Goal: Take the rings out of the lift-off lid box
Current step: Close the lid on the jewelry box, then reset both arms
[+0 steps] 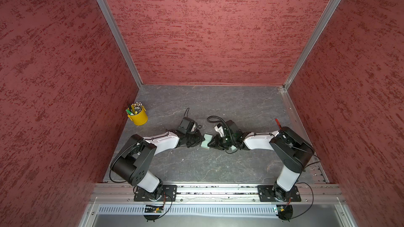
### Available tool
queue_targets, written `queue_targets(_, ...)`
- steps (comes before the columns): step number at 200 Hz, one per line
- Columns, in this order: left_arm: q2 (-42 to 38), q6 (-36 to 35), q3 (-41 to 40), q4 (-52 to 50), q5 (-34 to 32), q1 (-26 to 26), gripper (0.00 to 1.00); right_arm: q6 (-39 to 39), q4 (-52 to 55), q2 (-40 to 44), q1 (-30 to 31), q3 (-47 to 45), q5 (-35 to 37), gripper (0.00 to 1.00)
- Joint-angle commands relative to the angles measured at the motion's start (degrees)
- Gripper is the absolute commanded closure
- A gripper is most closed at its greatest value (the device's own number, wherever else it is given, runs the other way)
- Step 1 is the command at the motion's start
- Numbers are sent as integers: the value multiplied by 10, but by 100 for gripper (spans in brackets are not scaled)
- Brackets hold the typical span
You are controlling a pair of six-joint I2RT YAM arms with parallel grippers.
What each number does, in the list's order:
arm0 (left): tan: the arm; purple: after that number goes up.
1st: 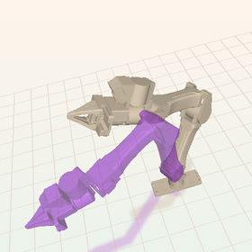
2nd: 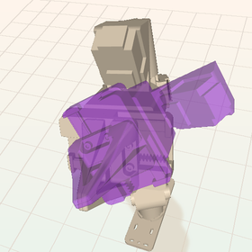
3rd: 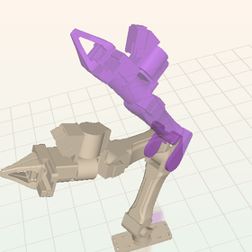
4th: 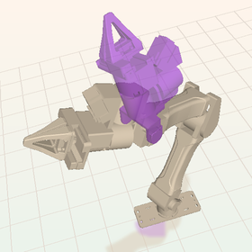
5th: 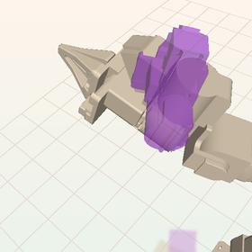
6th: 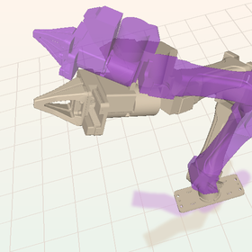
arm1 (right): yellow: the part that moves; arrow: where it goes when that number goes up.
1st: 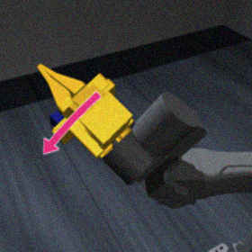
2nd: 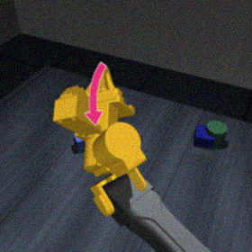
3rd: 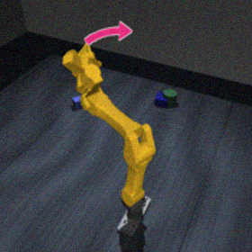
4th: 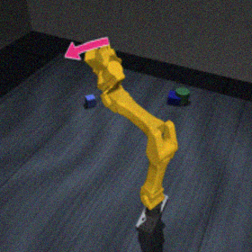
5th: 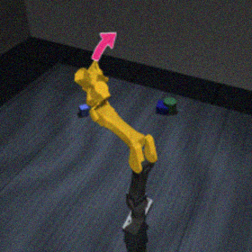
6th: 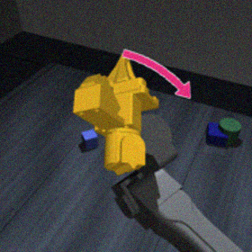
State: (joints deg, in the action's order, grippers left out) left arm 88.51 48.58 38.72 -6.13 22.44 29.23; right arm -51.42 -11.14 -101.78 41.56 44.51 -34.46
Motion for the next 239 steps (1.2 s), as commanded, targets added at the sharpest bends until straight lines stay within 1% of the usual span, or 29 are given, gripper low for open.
queue_targets(1, 10, -13, 3, -40, -10, 5, 72, 2, 24, -10, -1, -17, 6, 72)
queue_targets(25, 13, -14, 5, -41, -11, 5, 72, 12, 46, -14, -1, -17, 8, 72)
queue_targets(44, 13, -18, 10, -49, -14, 5, 72, 33, 85, -20, -1, -7, 18, 71)
queue_targets(57, 12, -22, 13, -57, -18, 5, 72, 64, 136, -24, -1, 8, 43, 70)
queue_targets(67, 11, -25, 14, -62, -21, 5, 72, 98, 206, -29, -1, 34, 79, 69)
queue_targets(75, 9, -27, 16, -66, -23, 5, 72, 112, 233, -27, -1, 48, 86, 66)
queue_targets(101, 8, -30, 19, -68, -25, 5, 72, 107, 216, -6, -3, 70, 65, 56)
queue_targets(126, 9, -30, 21, -72, -24, 5, 72, 113, 222, 2, -5, 96, 61, 52)
queue_targets(147, 2, -32, 21, -76, -26, 5, 70, 116, 222, 21, -24, 100, 73, 51)
queue_targets(175, 3, -32, 21, -72, -25, 4, 66, 125, 205, 14, -39, 118, 68, 53)
queue_targets(198, 3, -30, 21, -70, -23, 5, 65, 125, 192, -12, -39, 138, 62, 65)
queue_targets(225, -5, -19, 16, -73, -30, 6, 65, 134, 184, -41, -39, 149, 47, 66)
queue_targets(239, -9, -13, 12, -72, -32, 7, 65, 138, 182, -42, -39, 150, 45, 67)
